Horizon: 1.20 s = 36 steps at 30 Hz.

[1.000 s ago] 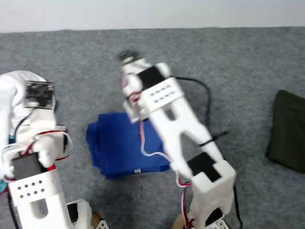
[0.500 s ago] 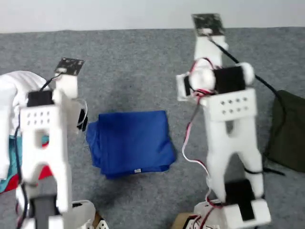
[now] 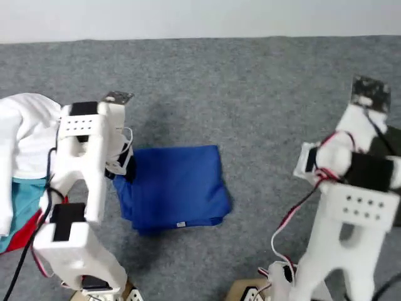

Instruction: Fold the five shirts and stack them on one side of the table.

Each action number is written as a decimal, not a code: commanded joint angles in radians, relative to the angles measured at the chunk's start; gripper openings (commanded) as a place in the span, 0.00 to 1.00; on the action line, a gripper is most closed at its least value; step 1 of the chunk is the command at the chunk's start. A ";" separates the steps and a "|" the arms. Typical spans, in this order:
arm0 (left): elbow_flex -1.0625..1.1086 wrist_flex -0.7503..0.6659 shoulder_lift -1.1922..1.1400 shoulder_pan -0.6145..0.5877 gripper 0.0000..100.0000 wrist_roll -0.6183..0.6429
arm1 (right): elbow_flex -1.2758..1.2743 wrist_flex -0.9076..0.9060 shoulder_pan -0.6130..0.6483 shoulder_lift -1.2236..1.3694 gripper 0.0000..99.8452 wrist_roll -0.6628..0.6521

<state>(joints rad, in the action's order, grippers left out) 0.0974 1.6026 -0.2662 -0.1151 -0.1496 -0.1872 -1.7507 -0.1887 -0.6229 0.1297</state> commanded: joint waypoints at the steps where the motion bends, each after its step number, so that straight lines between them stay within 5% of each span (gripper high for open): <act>1: -0.044 -0.031 -0.023 0.028 0.18 -0.014 | -0.051 -0.036 -0.027 -0.105 0.01 0.006; 18: -0.044 -0.141 -0.187 0.063 0.17 -0.009 | -0.126 -0.036 -0.024 -0.176 0.01 0.006; 23: -0.044 -0.118 -0.143 0.071 0.09 -0.008 | -0.126 -0.036 -0.022 -0.176 0.01 0.006; 36: -0.038 -0.025 0.017 0.126 0.16 -0.008 | -0.126 -0.028 -0.022 -0.176 0.01 0.008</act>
<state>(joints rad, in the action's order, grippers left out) 0.0790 1.5658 -0.3138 -0.0077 -0.1557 -0.3207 -1.7507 -0.2041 -0.7748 0.1297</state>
